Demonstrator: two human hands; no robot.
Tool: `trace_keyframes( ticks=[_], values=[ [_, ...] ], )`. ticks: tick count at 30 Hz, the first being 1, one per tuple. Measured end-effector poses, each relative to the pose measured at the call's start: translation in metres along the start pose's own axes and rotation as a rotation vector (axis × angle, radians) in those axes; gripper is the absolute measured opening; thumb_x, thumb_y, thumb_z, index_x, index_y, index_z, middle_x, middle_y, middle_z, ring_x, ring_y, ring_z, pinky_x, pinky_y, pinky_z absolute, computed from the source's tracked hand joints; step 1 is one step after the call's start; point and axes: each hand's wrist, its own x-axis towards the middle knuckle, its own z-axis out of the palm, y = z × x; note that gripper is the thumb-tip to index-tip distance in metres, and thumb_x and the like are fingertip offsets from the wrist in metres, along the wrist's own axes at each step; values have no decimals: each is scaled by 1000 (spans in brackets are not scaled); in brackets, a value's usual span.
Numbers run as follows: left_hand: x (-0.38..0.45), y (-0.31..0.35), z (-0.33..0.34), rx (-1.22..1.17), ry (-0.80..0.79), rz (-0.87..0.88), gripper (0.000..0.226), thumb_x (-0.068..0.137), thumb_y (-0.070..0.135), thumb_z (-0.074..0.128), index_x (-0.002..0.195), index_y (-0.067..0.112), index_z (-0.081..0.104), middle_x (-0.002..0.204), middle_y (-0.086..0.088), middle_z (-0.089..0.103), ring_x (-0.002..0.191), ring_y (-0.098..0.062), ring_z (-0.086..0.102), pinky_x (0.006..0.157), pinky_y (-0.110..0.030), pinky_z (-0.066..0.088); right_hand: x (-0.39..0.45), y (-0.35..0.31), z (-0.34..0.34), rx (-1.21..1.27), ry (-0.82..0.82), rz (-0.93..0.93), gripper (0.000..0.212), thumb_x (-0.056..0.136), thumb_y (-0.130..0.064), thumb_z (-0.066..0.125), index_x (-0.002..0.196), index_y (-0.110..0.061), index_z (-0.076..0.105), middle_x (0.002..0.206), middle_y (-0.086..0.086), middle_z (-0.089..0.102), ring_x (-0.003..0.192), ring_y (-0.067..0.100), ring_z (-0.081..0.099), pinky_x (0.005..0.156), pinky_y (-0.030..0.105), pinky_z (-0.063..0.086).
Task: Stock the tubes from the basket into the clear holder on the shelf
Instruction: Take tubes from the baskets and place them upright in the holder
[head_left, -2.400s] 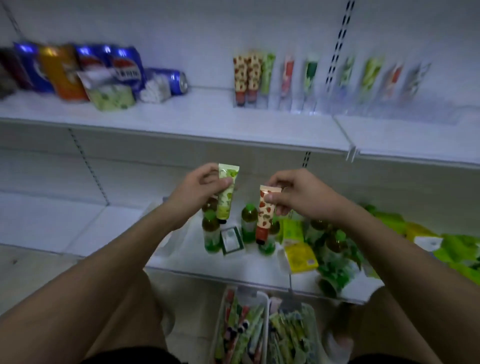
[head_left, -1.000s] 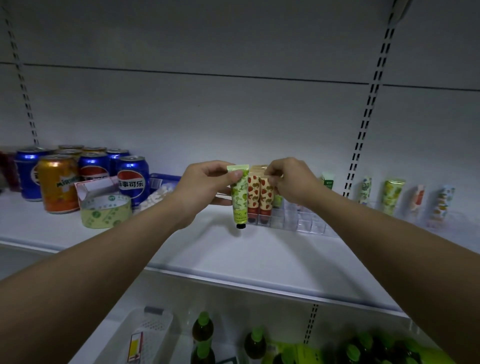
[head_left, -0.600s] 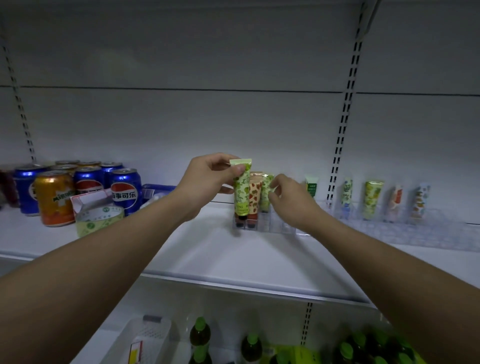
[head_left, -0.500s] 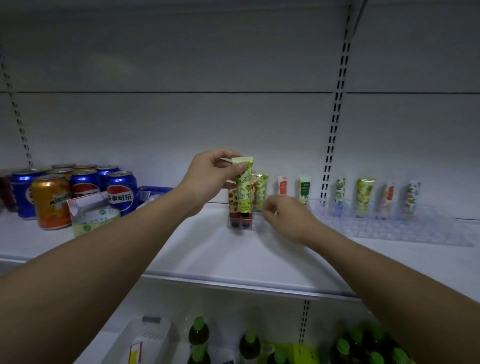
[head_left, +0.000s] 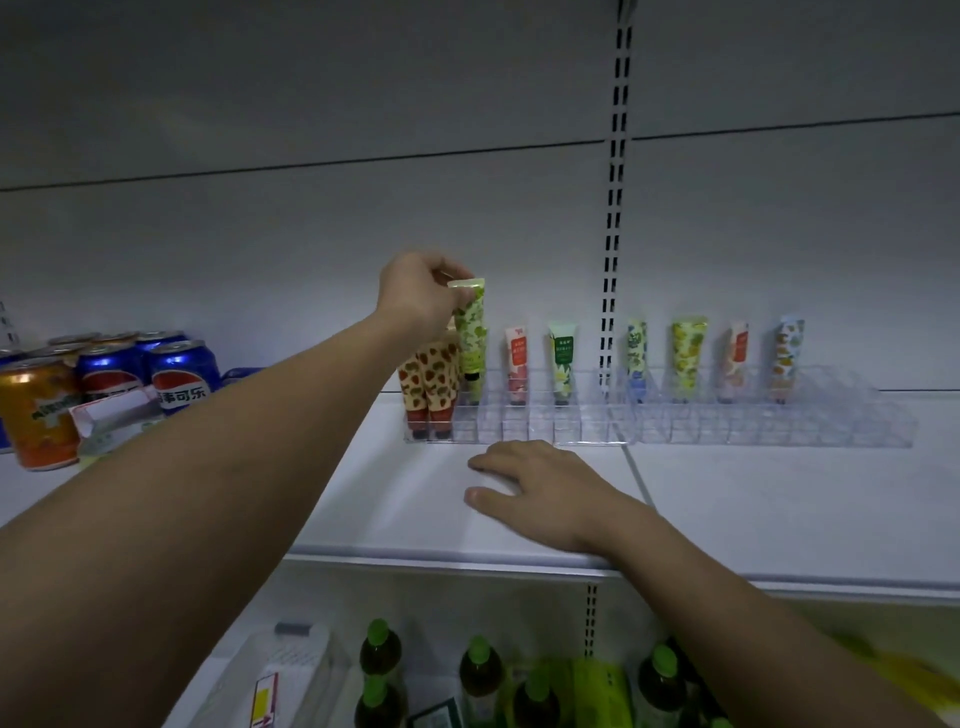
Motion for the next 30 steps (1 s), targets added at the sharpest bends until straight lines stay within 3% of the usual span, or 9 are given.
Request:
trace_keyframes(
  ticks=[4, 12, 18, 25, 30],
  values=[
    [18, -4, 18, 120, 8, 11, 8, 83, 9, 74, 85, 16, 70, 90, -6, 70, 88, -21, 68, 81, -39, 58, 1, 1, 1, -14, -27, -2, 66, 89, -70, 31, 146, -37, 35, 155, -12, 30, 141, 15, 25, 115, 39, 20],
    [32, -19, 49, 330, 95, 79, 12, 87, 16, 70, 99, 12, 72, 99, -6, 70, 91, -21, 65, 87, -39, 56, 2, 1, -1, -19, -45, 5, 66, 90, -69, 31, 147, -35, 34, 156, -9, 30, 141, 18, 25, 114, 43, 20],
    [35, -18, 59, 421, 46, 112, 17, 86, 14, 71, 103, 9, 72, 104, -7, 70, 90, -16, 60, 77, -26, 46, 1, 1, -2, -19, -31, -11, 65, 92, -67, 34, 147, -32, 36, 155, -5, 32, 140, 20, 27, 113, 45, 21],
    [29, -25, 72, 653, -56, 148, 25, 88, -6, 60, 108, 3, 71, 115, -16, 67, 107, -29, 61, 96, -37, 50, 1, 0, -4, -21, -37, -8, 64, 93, -65, 34, 148, -32, 36, 155, -5, 31, 141, 20, 26, 112, 44, 20],
    [23, -17, 65, 663, -72, 183, 34, 91, 4, 60, 125, 6, 62, 125, -14, 62, 114, -29, 57, 97, -37, 47, 1, 1, -2, -6, -34, 4, 64, 91, -66, 35, 146, -34, 37, 155, -7, 31, 140, 19, 27, 112, 43, 21]
  ],
)
